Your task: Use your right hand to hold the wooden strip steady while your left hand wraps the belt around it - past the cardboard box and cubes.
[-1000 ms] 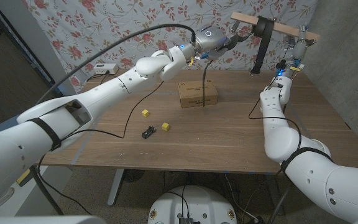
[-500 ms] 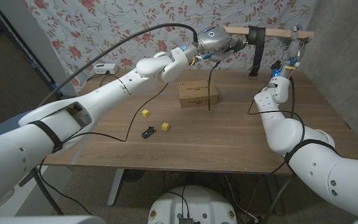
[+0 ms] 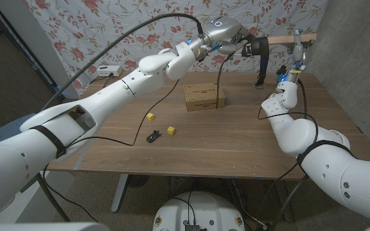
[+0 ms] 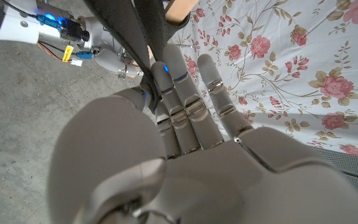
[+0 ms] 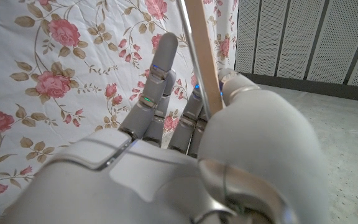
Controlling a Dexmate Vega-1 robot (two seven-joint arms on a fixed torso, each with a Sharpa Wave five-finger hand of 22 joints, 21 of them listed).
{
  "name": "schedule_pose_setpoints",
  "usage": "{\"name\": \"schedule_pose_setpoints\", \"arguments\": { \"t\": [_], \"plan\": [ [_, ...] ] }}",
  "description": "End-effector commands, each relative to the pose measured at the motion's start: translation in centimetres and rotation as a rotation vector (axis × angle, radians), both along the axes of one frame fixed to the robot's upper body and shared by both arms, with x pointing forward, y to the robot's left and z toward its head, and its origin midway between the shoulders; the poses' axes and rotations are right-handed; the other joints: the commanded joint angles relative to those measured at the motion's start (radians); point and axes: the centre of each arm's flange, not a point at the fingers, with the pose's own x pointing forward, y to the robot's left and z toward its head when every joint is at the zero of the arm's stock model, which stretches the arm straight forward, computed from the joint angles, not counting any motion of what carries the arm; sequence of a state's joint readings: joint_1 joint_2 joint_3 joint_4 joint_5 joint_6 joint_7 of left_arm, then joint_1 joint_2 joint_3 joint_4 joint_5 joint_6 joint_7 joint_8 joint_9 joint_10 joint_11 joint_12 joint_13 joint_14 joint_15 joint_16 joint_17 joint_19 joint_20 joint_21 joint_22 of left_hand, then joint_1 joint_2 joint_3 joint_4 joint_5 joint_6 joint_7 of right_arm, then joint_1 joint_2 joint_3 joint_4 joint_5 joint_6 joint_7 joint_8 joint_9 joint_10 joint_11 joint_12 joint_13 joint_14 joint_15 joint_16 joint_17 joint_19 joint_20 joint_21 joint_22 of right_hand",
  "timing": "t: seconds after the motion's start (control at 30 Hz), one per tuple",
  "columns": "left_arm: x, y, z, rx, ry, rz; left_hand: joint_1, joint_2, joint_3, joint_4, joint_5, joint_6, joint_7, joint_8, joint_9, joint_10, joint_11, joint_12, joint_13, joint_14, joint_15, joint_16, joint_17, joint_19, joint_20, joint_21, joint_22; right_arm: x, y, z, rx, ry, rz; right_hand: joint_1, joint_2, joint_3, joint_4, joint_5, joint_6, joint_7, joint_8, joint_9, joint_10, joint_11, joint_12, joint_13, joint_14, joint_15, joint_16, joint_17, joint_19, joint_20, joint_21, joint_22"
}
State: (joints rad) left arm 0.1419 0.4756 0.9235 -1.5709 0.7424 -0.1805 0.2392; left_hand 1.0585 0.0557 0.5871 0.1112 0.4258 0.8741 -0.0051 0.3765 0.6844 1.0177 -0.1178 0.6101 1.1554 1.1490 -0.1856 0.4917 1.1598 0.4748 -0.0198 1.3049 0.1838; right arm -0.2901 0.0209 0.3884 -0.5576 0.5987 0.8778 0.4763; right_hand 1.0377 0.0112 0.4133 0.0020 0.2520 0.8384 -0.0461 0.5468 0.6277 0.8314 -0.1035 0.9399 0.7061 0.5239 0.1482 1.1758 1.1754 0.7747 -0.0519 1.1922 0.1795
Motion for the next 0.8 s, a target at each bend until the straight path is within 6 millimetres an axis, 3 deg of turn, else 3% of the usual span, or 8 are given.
{"name": "schedule_pose_setpoints", "arguments": {
  "t": [0.03,0.53,0.8],
  "plan": [
    [-1.6,0.6,3.5,-0.076,0.025,-0.065,0.025,0.025,0.042,-0.047,0.003,0.109,0.042,-0.005,0.002,0.019,-0.02,-0.005,0.004,-0.001,0.003,-0.003,0.006,0.001,0.004,0.005,0.002,0.6,0.8,-1.0,-0.1,0.072,-0.065,-0.131,0.14,0.002,0.006,0.008,0.104,0.094,0.004,0.006,0.162,0.108,0.008,0.022,0.396,-0.36,0.26,0.057,-0.172,-0.115,-0.002,0.001],
    [-2.2,1.5,7.8,-0.195,0.047,-0.134,0.028,0.03,0.04,-0.051,-0.003,0.11,0.043,-0.013,0.003,0.02,-0.022,-0.009,0.006,0.002,-0.005,-0.001,0.009,0.001,0.005,0.007,0.002,1.7,1.4,-2.3,-0.172,0.123,-0.024,-0.132,0.141,0.001,0.006,0.008,0.105,0.093,0.003,0.005,0.16,0.11,0.006,0.019,0.392,-0.361,0.26,0.057,-0.176,-0.116,-0.004,0.001],
    [-2.5,2.3,9.9,-0.27,0.046,-0.16,0.031,0.036,0.039,-0.055,-0.007,0.11,0.043,-0.018,0.004,0.02,-0.021,-0.012,0.006,0.001,-0.003,-0.004,0.006,-0.002,0.005,0.009,0.003,2.1,1.2,-2.6,-0.198,0.052,0.166,-0.133,0.141,0.0,0.006,0.008,0.106,0.093,0.001,0.002,0.156,0.112,0.005,0.018,0.389,-0.36,0.26,0.057,-0.179,-0.115,-0.004,0.001]
  ]
}}
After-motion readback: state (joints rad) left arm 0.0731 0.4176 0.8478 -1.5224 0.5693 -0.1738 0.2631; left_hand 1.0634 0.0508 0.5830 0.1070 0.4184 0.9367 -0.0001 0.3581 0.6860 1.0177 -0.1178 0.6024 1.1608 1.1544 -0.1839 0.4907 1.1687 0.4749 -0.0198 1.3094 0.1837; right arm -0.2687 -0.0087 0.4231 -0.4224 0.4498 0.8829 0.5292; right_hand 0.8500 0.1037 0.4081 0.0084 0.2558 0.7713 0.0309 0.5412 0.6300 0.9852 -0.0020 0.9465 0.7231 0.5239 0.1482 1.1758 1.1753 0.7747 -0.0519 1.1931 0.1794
